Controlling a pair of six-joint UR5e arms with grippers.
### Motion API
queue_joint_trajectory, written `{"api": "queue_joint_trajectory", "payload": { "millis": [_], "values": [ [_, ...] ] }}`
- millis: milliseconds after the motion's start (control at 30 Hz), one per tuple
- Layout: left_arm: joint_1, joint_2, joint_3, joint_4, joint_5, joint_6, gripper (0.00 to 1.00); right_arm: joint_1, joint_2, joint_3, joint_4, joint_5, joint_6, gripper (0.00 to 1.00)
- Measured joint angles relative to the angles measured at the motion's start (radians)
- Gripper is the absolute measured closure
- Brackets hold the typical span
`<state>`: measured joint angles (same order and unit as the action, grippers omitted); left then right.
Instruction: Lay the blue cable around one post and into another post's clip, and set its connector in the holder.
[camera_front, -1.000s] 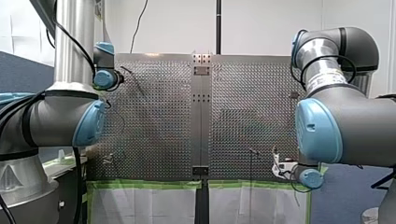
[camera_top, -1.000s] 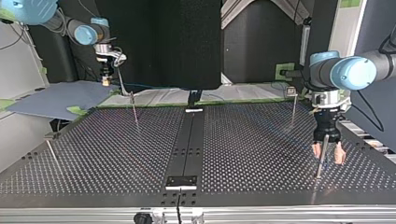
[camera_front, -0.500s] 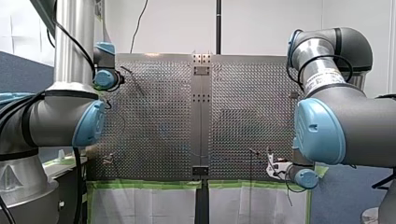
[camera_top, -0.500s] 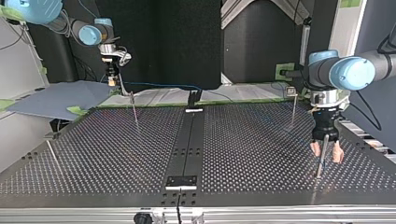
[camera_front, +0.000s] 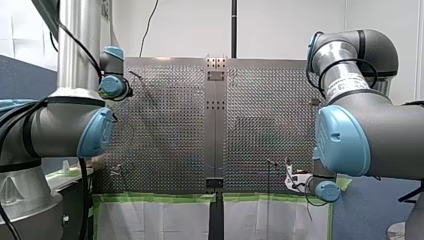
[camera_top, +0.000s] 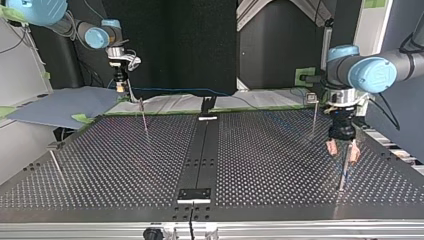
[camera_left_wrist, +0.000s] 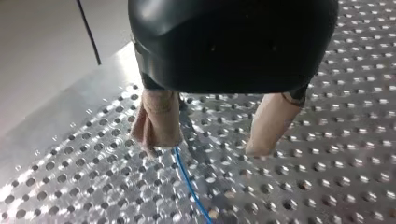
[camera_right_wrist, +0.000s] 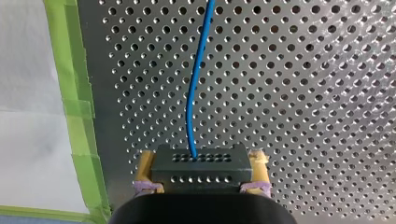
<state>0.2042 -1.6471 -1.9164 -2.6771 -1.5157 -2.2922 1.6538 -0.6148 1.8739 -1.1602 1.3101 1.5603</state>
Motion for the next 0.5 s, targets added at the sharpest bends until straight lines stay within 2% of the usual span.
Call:
{"api": "queue_joint_trajectory", "payload": {
  "millis": [267,500],
  "values": [
    [0.01,0.077,-0.072,-0.069,-0.076,0.078,0.0,0.003,0.0,-0.005,0.006,0.007,0.0,1.0],
    [0.014,0.152,-0.032,-0.14,-0.15,0.151,0.0,0.006,0.0,-0.009,0.014,0.012,0.0,1.0]
  ]
}}
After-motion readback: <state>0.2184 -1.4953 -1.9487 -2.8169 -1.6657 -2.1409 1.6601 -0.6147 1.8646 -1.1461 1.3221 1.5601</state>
